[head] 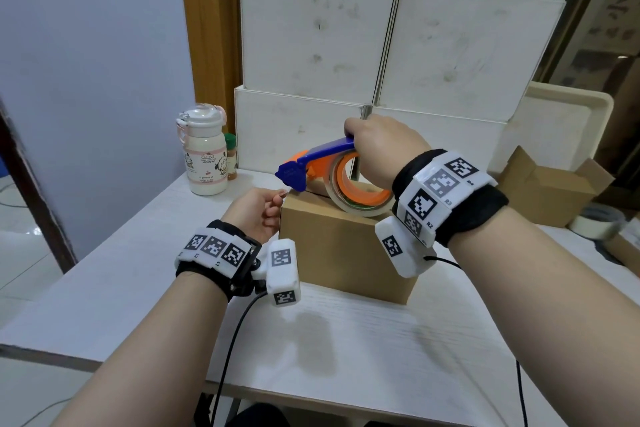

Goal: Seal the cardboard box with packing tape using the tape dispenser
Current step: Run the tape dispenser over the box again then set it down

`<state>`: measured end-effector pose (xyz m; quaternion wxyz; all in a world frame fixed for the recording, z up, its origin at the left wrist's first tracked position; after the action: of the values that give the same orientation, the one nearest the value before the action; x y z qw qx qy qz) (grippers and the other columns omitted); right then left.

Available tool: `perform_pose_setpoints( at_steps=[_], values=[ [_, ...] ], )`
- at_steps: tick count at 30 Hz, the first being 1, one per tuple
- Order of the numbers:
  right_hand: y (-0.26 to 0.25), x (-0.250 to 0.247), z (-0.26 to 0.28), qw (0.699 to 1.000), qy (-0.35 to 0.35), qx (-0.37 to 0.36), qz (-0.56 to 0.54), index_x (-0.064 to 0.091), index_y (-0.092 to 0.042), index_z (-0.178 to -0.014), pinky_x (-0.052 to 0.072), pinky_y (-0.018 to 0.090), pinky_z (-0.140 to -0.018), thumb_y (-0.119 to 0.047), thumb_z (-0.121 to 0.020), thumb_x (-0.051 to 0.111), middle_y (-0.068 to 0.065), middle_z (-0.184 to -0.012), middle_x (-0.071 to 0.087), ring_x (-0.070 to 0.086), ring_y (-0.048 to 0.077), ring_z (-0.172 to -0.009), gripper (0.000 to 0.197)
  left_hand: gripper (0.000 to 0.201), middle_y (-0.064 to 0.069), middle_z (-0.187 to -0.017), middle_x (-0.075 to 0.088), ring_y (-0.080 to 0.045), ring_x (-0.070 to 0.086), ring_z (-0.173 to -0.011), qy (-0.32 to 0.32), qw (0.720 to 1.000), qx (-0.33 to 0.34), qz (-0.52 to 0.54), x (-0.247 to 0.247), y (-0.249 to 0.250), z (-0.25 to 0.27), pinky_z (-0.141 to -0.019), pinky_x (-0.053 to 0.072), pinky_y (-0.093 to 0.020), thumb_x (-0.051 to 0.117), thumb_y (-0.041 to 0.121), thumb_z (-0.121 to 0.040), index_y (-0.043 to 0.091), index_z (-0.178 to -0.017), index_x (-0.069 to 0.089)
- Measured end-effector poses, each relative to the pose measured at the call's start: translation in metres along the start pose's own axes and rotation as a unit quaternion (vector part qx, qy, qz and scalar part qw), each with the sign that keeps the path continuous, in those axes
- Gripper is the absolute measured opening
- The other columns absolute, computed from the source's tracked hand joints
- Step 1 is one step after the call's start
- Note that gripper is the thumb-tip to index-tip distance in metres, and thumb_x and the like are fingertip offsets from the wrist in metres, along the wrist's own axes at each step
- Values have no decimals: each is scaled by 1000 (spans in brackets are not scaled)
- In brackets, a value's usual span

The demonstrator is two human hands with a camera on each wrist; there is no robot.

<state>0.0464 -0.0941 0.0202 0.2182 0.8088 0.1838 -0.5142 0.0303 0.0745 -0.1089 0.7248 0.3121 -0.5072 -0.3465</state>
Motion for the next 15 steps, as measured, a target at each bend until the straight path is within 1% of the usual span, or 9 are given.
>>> perform_pose_setpoints(
  at_steps=[3, 6, 7, 9, 11, 12, 13, 15],
  values=[
    [-1, 0, 0, 1000, 0, 2, 1, 51, -14, -105, 49, 36, -72, 0, -87, 41, 7, -87, 52, 51, 24, -78, 25, 36, 7, -30, 31, -2, 23, -25, 5, 999, -6, -46, 2, -3, 1, -34, 12, -14, 36, 5, -91, 17, -57, 35],
    [-1, 1, -1, 1000, -1, 5, -2, 51, -14, -105, 48, 36, -73, 0, -87, 41, 7, -88, 52, 50, 25, -79, 26, 36, 9, -31, 32, -3, 24, -25, 44, 994, 18, -101, 1, -5, -3, -31, 15, -15, 47, 10, -90, 18, -56, 37],
    [-1, 1, -1, 1000, -1, 6, -4, 52, -14, -105, 49, 36, -73, 0, -86, 41, 7, -88, 52, 51, 25, -79, 26, 34, 9, -34, 34, -3, 26, -26, 58, 991, 29, -121, 0, -5, -4, -29, 16, -14, 50, 11, -89, 18, -58, 38],
    [-1, 2, -2, 1000, -1, 9, -9, 52, -13, -105, 50, 37, -75, 1, -86, 42, 8, -90, 54, 52, 25, -80, 26, 32, 2, -46, 36, -6, 27, -28, 84, 980, 50, -175, 2, -2, -5, -31, 19, -13, 52, 13, -88, 17, -59, 40],
    [-2, 3, -2, 1000, -2, 11, -14, 52, -13, -106, 50, 37, -75, 1, -86, 42, 9, -91, 55, 52, 26, -81, 26, 34, -3, -54, 35, -11, 32, -35, 106, 963, 71, -239, 5, 1, -5, -36, 24, -17, 50, 12, -90, 14, -58, 40],
    [-2, 3, -3, 1000, -3, 13, -16, 52, -13, -106, 50, 37, -75, 1, -86, 42, 9, -91, 55, 52, 26, -80, 26, 34, -3, -57, 38, -13, 36, -41, 114, 953, 84, -267, 6, 2, -4, -42, 29, -21, 49, 13, -92, 14, -59, 42],
    [-2, 4, -3, 1000, -4, 15, -19, 52, -13, -106, 50, 37, -75, 1, -86, 42, 9, -91, 55, 52, 26, -80, 26, 33, -4, -59, 42, -15, 39, -48, 119, 946, 97, -286, 7, 3, -4, -48, 34, -24, 48, 14, -93, 13, -61, 44],
    [-2, 5, -4, 1000, -3, 17, -24, 52, -13, -106, 50, 37, -76, 1, -86, 43, 9, -92, 56, 53, 26, -81, 26, 31, -3, -63, 46, -16, 43, -54, 126, 940, 111, -298, 9, 3, -5, -55, 40, -27, 48, 17, -94, 15, -63, 47]
  ],
)
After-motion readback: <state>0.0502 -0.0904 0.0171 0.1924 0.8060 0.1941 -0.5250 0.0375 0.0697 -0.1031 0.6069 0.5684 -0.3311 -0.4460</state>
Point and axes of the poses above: each hand's wrist, its own z-axis away from the middle knuckle, its own x-axis out of the palm, y = z × x, the point moved 2 cm from there along -z, towards the middle knuckle
